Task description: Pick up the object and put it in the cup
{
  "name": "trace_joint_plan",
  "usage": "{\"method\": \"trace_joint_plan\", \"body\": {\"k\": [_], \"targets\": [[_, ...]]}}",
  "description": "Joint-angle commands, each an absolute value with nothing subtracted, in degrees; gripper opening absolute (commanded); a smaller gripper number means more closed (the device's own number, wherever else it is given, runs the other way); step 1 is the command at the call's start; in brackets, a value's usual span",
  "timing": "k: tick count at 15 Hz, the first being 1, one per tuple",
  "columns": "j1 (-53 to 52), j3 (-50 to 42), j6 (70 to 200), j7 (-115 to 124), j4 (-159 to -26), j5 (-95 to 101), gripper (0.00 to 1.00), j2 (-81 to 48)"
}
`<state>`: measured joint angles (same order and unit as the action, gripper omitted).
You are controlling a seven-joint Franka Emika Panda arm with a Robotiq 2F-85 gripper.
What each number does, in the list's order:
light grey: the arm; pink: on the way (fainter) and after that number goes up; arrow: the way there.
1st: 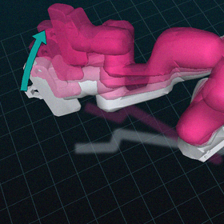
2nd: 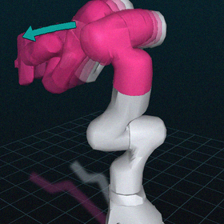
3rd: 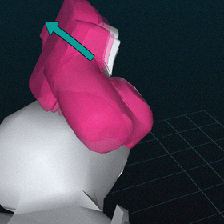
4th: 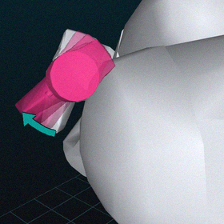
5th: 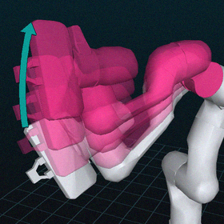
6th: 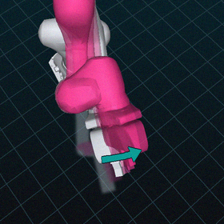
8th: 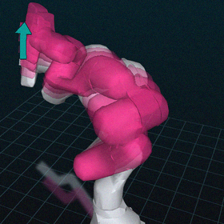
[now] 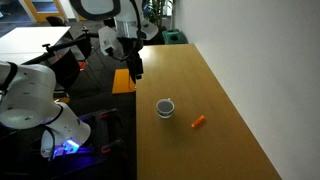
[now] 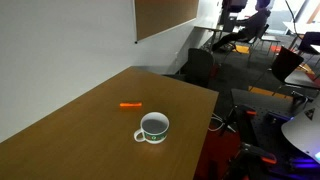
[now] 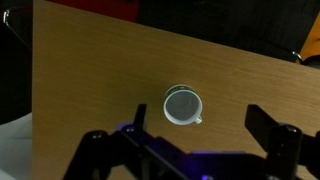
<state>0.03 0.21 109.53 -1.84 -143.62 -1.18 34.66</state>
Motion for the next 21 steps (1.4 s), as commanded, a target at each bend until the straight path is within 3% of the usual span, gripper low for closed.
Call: {"method": "trace_joint_plan", "body": {"k": [1, 11, 21], "targets": [[-0.2, 0.03, 109.39, -1.72, -143.51, -1.06, 1.0, 34.64], [-0.2, 0.03, 109.39, -1.72, -143.51, -1.06, 1.0, 34.64], [-0.65, -3.62, 121.5, -13.82, -136.71, 1.75, 1.0, 25.78]]}}
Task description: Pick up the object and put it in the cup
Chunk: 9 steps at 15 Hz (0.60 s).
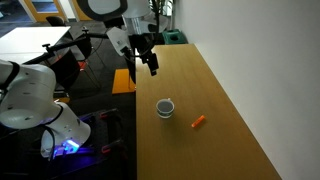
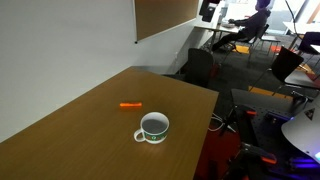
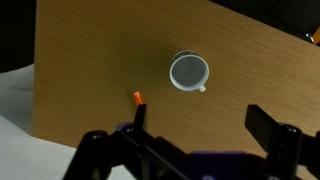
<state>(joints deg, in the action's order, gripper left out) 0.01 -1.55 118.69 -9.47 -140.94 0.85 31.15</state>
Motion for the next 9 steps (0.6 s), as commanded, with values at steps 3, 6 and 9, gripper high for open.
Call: {"method": "trace_joint_plan", "body": {"k": [3, 6, 9], "targets": [[-0.35, -4.82, 127.18, -16.25, -134.52, 1.3, 1.0, 20.18], [-0.05, -4.92, 133.09, -15.87, -133.99, 1.03, 1.0, 14.51], [0.19, -4.35, 138.07, -15.03, -134.63, 1.27, 1.0, 8.64]]}}
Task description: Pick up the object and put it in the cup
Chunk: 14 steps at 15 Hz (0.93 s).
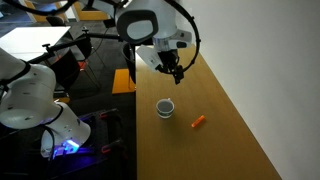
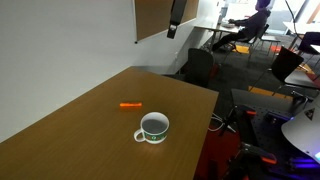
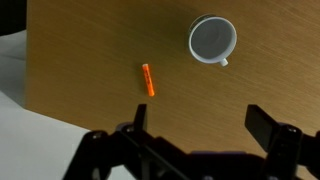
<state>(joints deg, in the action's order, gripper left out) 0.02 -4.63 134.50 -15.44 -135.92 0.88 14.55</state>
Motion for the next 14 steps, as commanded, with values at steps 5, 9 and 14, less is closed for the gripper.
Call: {"method": "trace_joint_plan", "body": {"k": [5, 9, 14], "targets": [[1.13, -4.59, 141.34, -15.26, -133.31, -0.45, 1.0, -1.23], [2.12, -3.84, 140.49, -15.23, -133.89, 0.37, 1.0, -2.93], [2.53, -3.78, 140.49, -15.19, -132.27, 0.4, 1.0, -5.16]]}}
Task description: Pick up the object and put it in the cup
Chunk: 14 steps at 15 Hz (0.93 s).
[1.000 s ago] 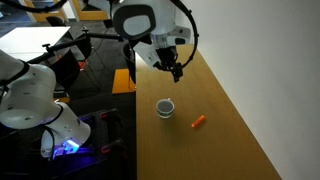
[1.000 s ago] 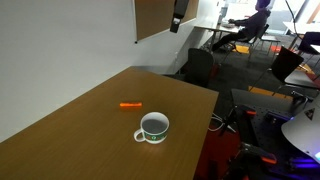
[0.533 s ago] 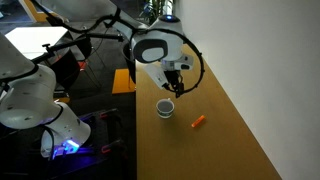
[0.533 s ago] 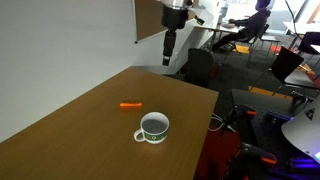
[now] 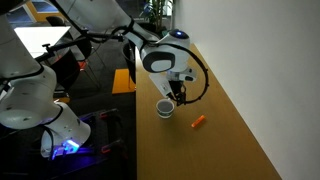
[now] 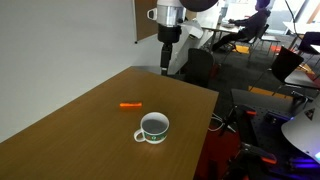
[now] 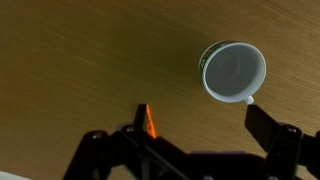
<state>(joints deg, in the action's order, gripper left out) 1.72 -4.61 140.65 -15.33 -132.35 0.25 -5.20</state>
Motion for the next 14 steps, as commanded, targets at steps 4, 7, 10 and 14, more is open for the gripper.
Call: {"method": "trace_joint_plan", "body": {"k": [4, 7, 10, 14], "targets": [[3.7, -2.81, 140.15, -22.09, -126.85, -6.9, 1.0, -10.58], [5.13, -2.23, 139.87, -24.36, -122.33, -9.16, 1.0, -14.64], [6.81, -1.84, 139.77, -25.06, -117.17, -9.27, 1.0, -19.35], [8.4, -0.7, 139.59, -25.48, -110.84, -7.54, 1.0, -25.79]]}}
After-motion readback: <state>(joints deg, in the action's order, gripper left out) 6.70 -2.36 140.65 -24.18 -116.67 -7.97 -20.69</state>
